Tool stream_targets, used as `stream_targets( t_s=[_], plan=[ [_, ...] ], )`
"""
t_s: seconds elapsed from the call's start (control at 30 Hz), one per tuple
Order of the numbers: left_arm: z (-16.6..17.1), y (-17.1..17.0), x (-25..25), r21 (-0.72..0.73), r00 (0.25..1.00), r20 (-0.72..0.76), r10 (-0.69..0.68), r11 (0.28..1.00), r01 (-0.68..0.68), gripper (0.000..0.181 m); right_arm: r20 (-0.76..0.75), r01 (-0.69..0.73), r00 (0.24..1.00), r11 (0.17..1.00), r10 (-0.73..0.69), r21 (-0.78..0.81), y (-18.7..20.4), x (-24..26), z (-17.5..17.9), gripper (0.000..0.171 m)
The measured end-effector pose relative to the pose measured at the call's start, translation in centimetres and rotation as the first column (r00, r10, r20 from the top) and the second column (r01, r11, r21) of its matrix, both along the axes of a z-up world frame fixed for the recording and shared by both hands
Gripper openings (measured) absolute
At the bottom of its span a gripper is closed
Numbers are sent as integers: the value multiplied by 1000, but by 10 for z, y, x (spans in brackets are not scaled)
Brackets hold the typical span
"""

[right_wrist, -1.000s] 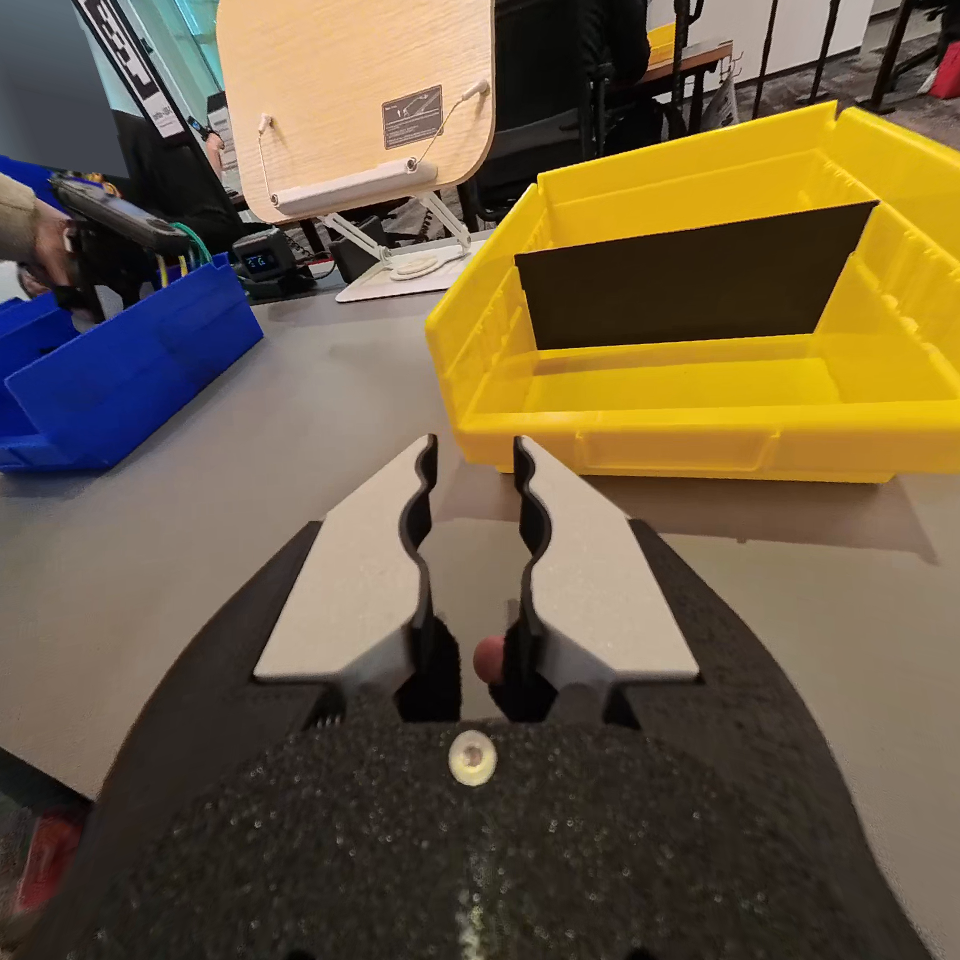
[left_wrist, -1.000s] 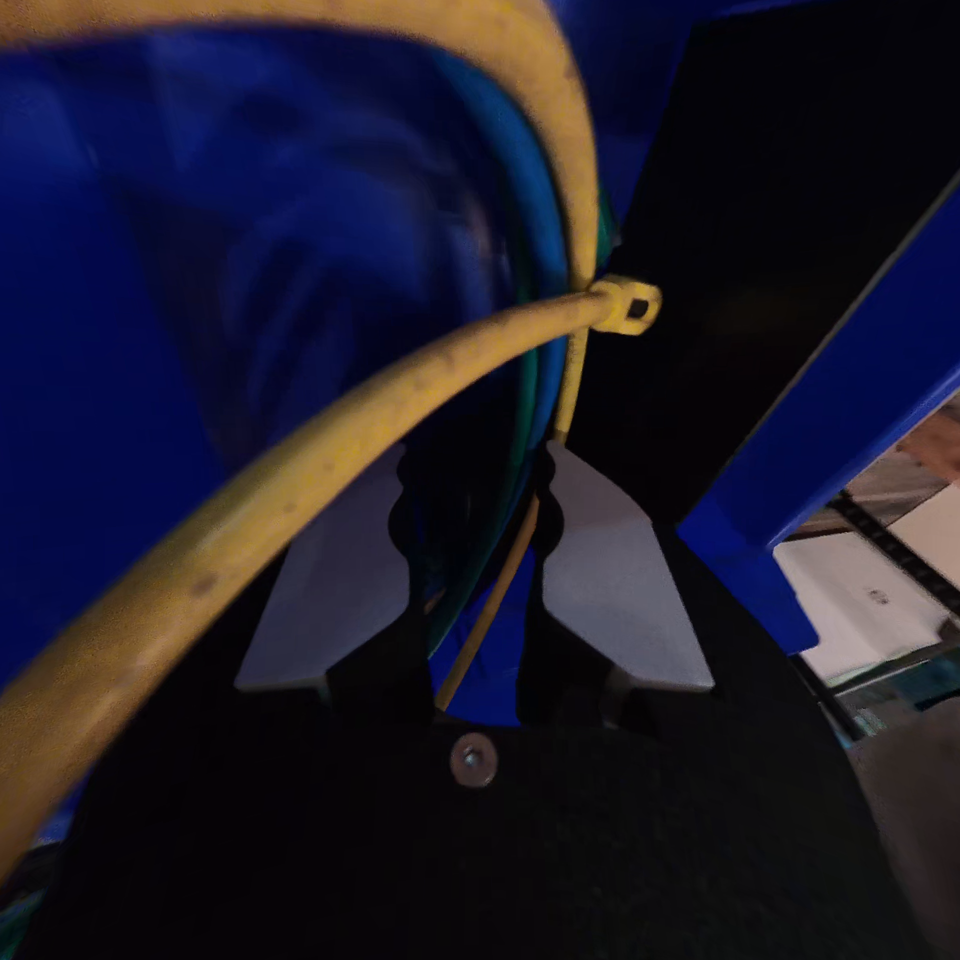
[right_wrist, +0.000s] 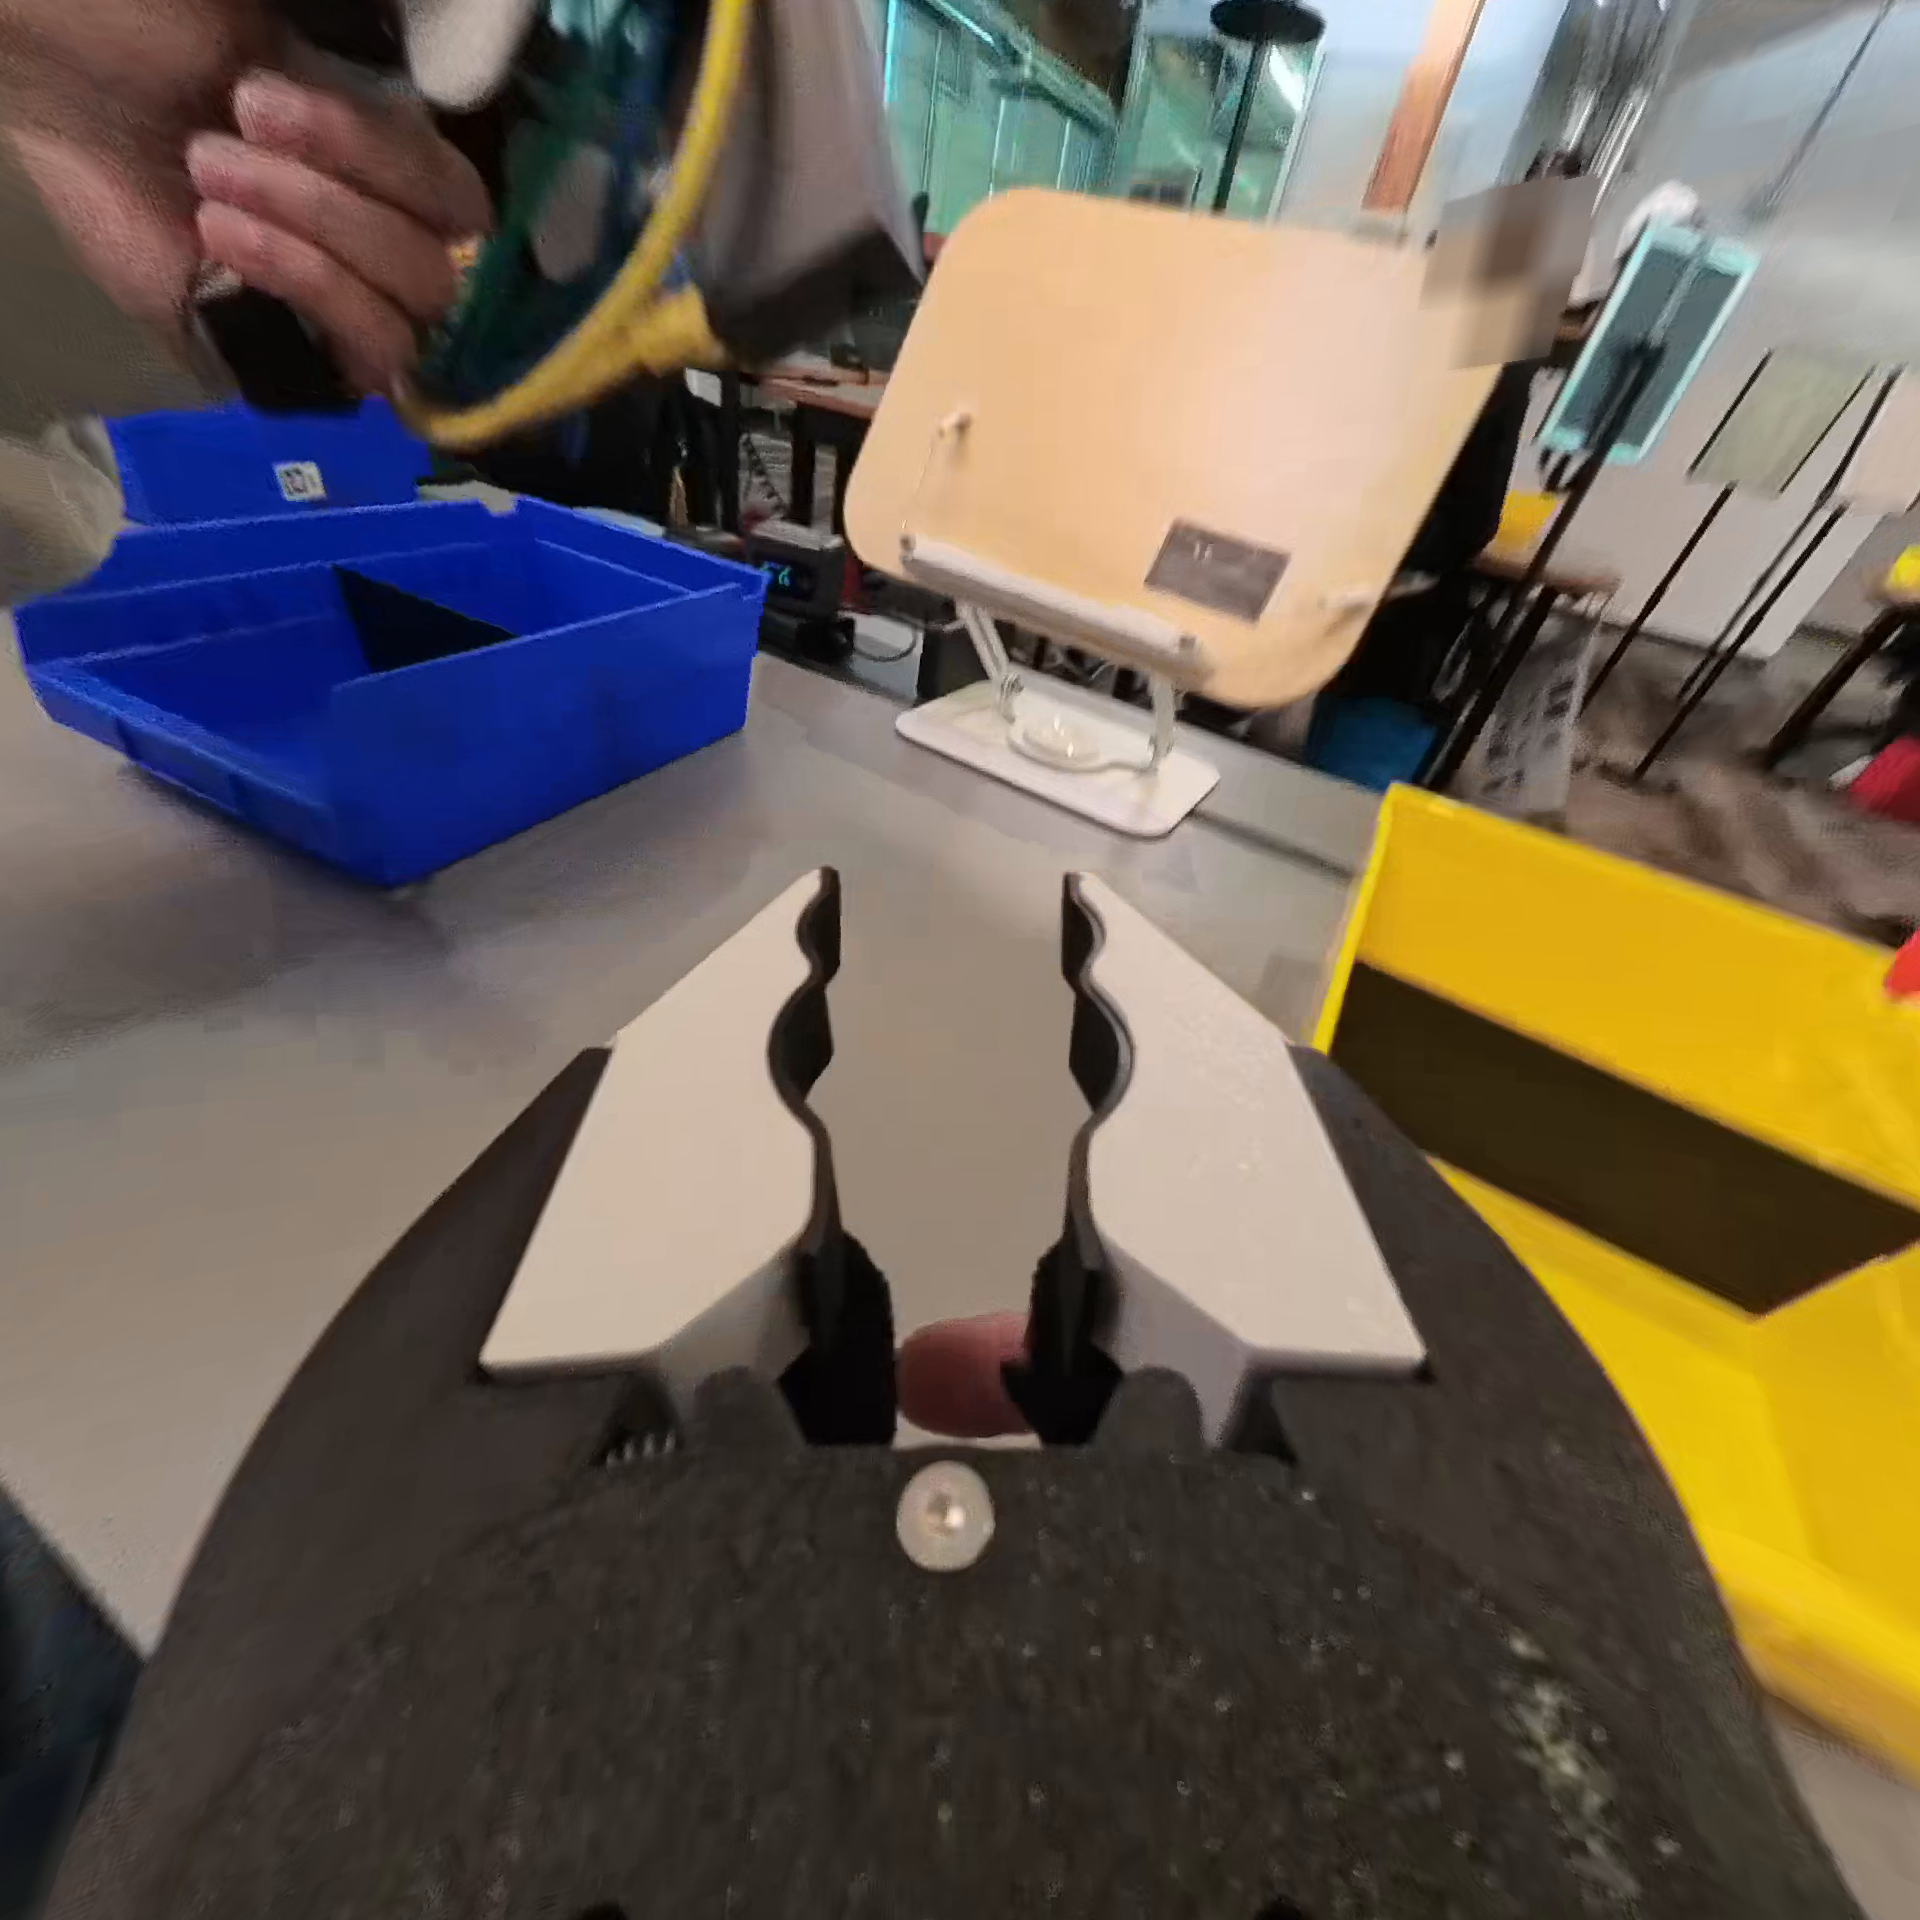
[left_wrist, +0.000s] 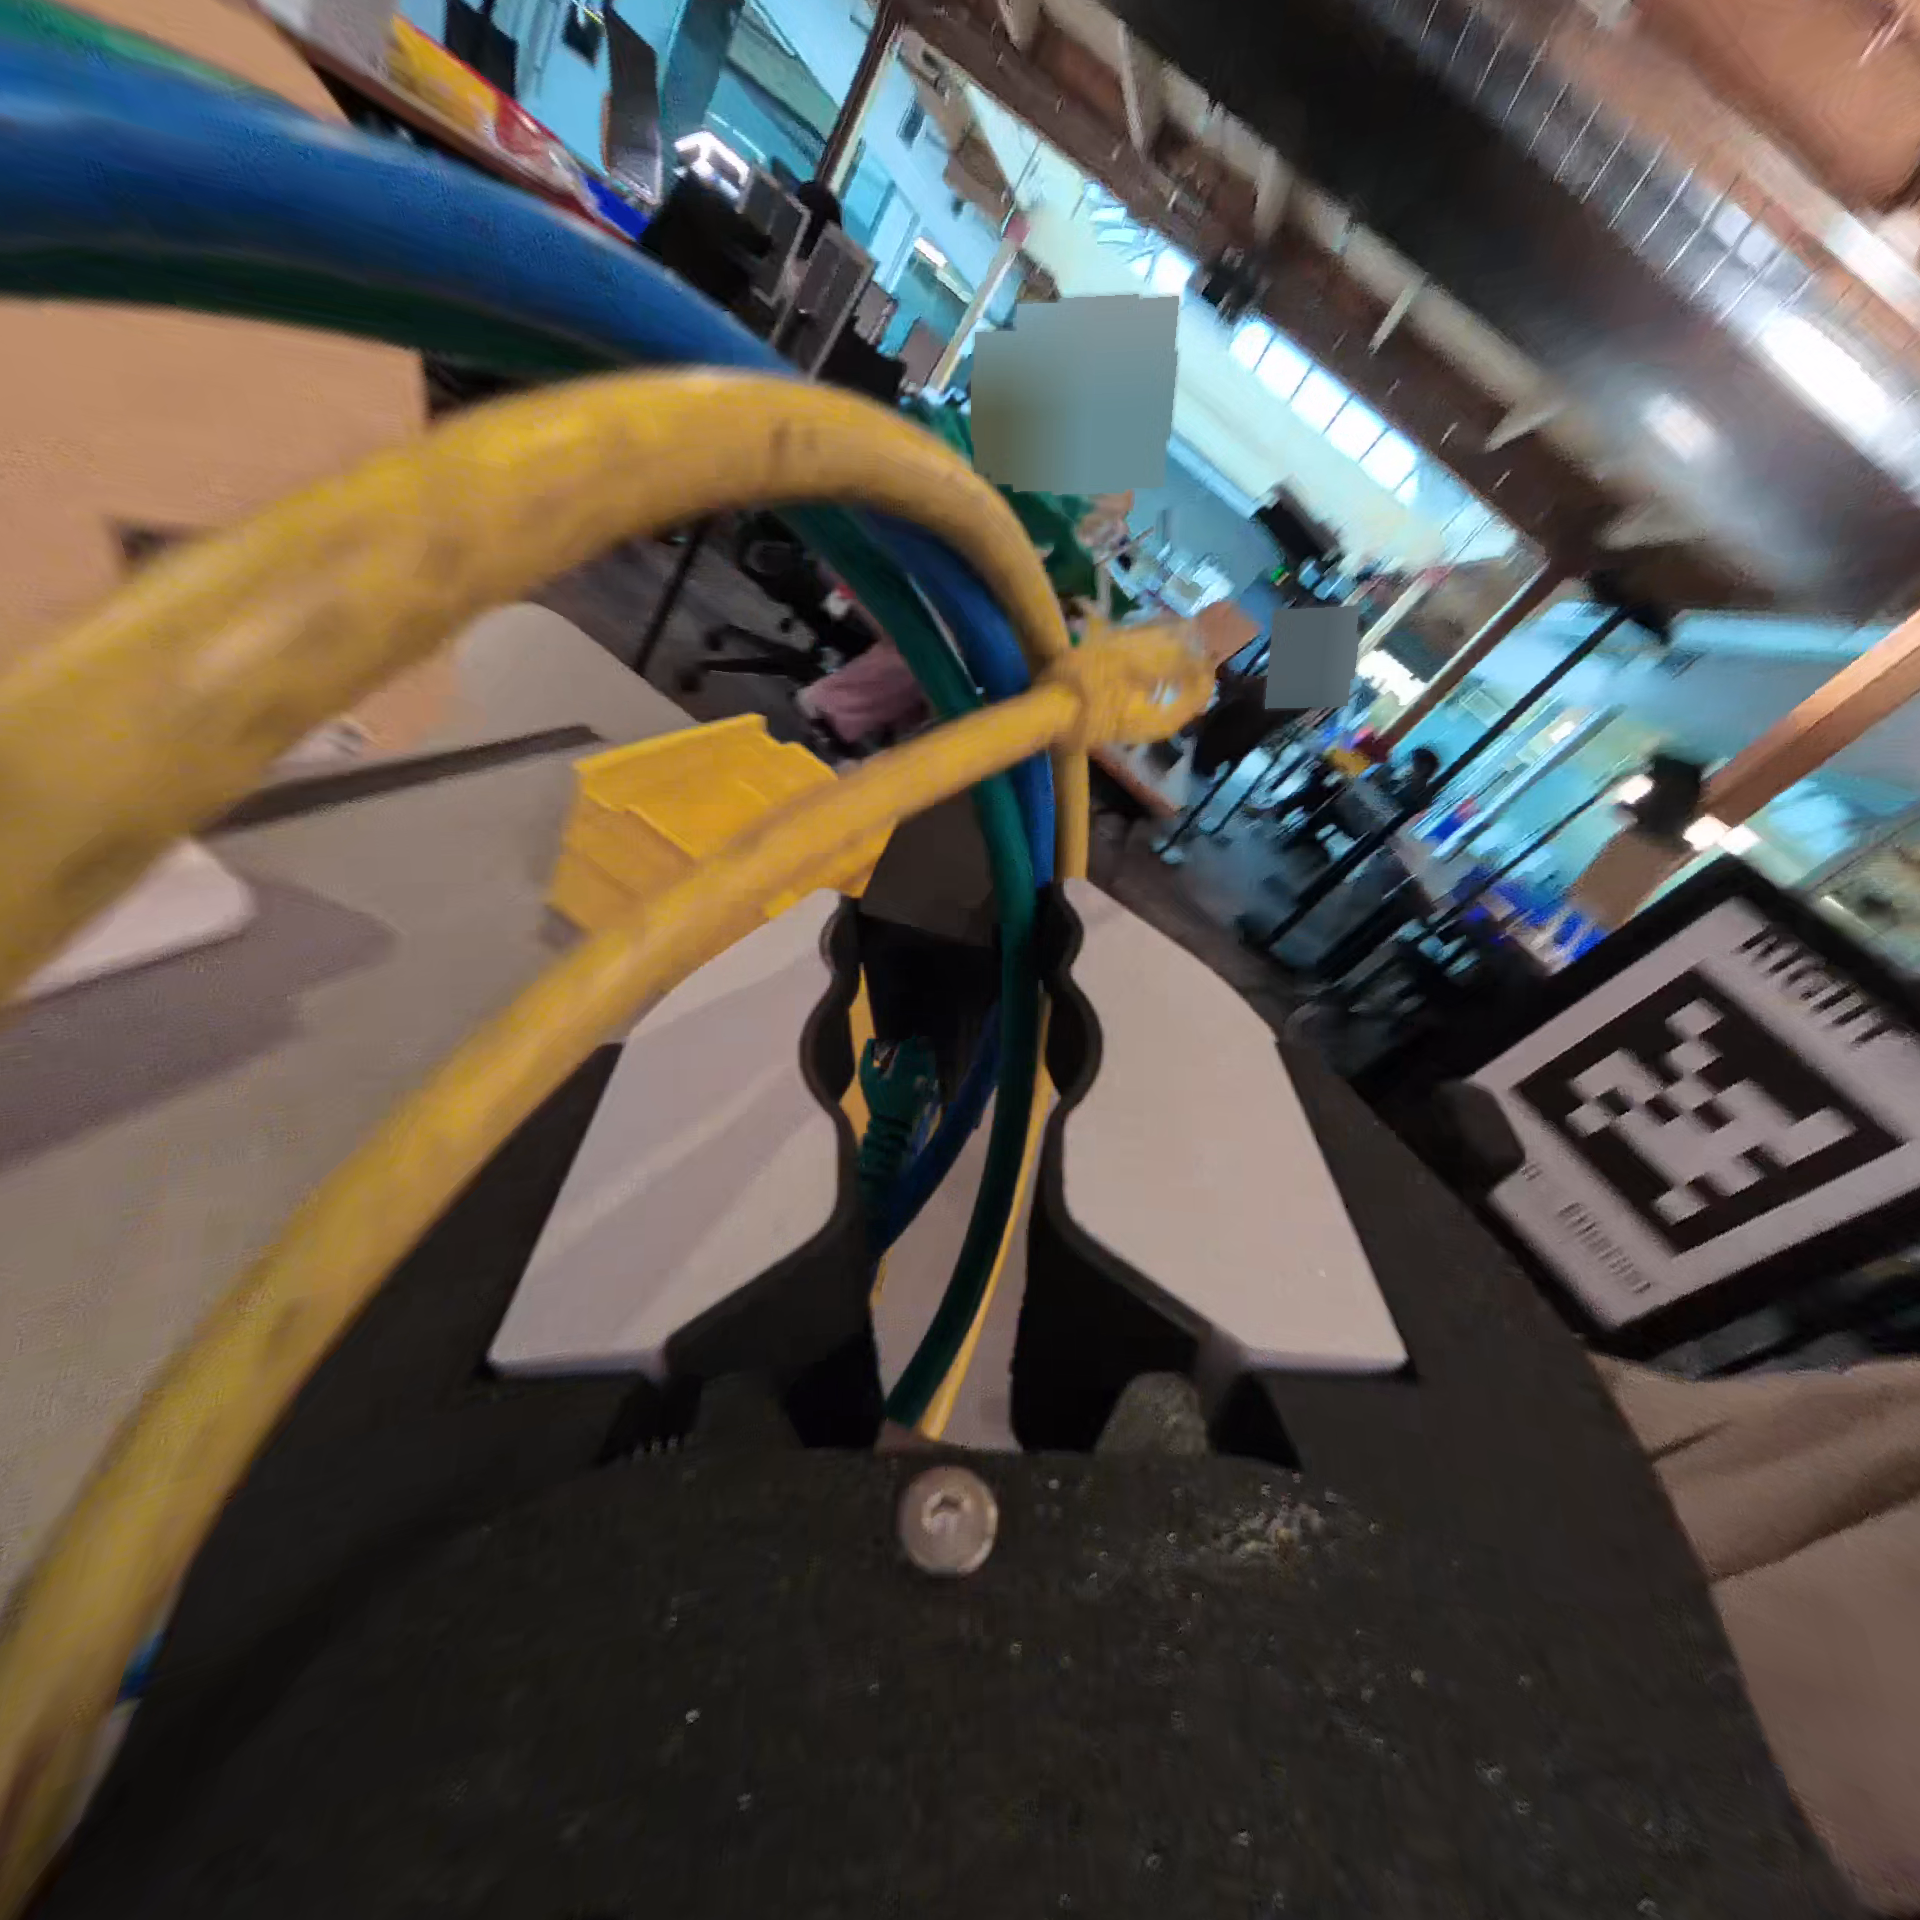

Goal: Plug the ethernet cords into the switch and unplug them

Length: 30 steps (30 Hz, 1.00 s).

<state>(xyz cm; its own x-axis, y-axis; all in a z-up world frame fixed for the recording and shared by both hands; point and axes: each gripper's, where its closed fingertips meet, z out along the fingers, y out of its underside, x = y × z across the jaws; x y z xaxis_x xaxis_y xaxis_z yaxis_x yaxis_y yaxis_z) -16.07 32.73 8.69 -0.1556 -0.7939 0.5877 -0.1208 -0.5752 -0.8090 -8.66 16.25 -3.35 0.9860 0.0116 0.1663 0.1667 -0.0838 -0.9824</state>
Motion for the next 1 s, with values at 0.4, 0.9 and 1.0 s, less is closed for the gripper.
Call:
stream_targets(
  t_s=[0.4,0.9,1.0],
  plan=[
    [-55,-114,56,-416,920,350,-178,850,323,32,-372,-194,903,977,214,89,13,1,30,59],
    [-140,-111,53,-360,986,61,-154,918,165,57,-196,-15,980,996,32,89,17,18,17,25],
    [-156,-117,24,-252,990,-83,-117,963,93,59,26,49,998,998,-50,44,22,12,12,25]
  ],
)
